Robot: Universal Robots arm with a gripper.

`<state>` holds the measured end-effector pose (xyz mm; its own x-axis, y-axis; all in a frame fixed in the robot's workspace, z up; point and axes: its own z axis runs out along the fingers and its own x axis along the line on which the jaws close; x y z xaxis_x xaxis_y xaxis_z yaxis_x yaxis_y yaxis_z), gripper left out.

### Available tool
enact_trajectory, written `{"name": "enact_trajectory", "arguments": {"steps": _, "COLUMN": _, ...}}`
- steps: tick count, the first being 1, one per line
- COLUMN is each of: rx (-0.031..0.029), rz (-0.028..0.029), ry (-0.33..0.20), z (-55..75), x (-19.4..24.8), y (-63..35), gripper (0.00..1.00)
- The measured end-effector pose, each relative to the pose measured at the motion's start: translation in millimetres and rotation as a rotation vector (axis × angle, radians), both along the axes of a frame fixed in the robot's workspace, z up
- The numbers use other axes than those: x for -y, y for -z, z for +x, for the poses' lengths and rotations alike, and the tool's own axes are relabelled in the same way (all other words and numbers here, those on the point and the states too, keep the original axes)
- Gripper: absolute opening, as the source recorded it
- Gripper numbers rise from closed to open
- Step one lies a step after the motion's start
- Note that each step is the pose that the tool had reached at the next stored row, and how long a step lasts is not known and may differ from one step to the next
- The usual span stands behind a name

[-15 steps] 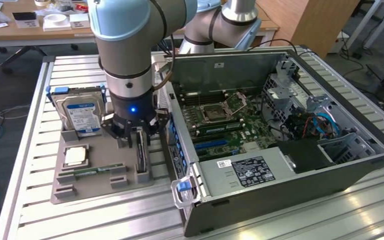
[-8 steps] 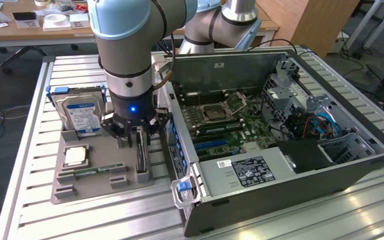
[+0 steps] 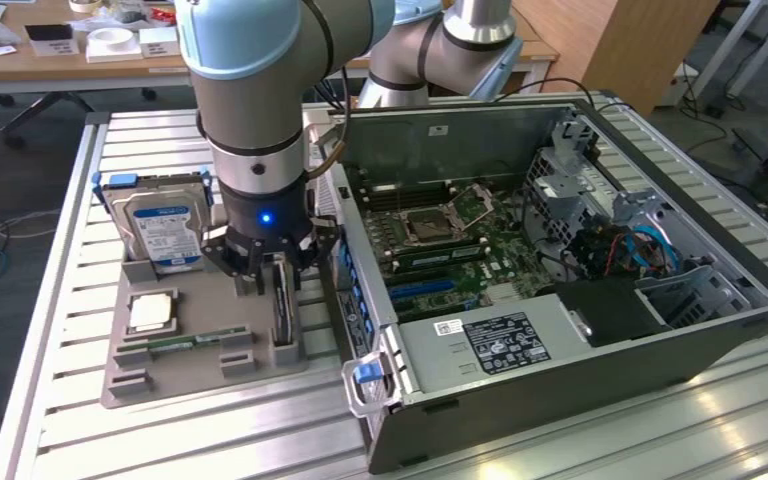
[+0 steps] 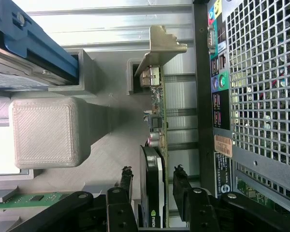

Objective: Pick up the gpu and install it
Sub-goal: 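Pick up the gpu and move the gpu toward the slot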

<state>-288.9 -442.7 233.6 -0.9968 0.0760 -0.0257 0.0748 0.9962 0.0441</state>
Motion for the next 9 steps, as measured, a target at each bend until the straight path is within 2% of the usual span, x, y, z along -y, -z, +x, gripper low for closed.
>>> {"name": "enact_trajectory", "arguments": {"steps": 3, "rx": 0.0000, "rz": 0.0000, "ry": 0.000, "z": 0.0, "x": 0.0, "y": 0.0, "gripper": 0.46}}
{"name": "enact_trajectory", "arguments": {"steps": 4, "rx": 0.0000, "rz": 0.0000, "ry": 0.000, "z": 0.0, "x": 0.0, "y": 0.0, "gripper": 0.39}}
{"name": "enact_trajectory", "arguments": {"steps": 8, "rx": 0.0000, "rz": 0.0000, "ry": 0.000, "z": 0.0, "x": 0.0, "y": 0.0, "gripper": 0.38}}
{"name": "enact_trajectory", "arguments": {"steps": 9, "rx": -0.0001, "rz": 0.0000, "ry": 0.000, "z": 0.0, "x": 0.0, "y": 0.0, "gripper": 0.31}}
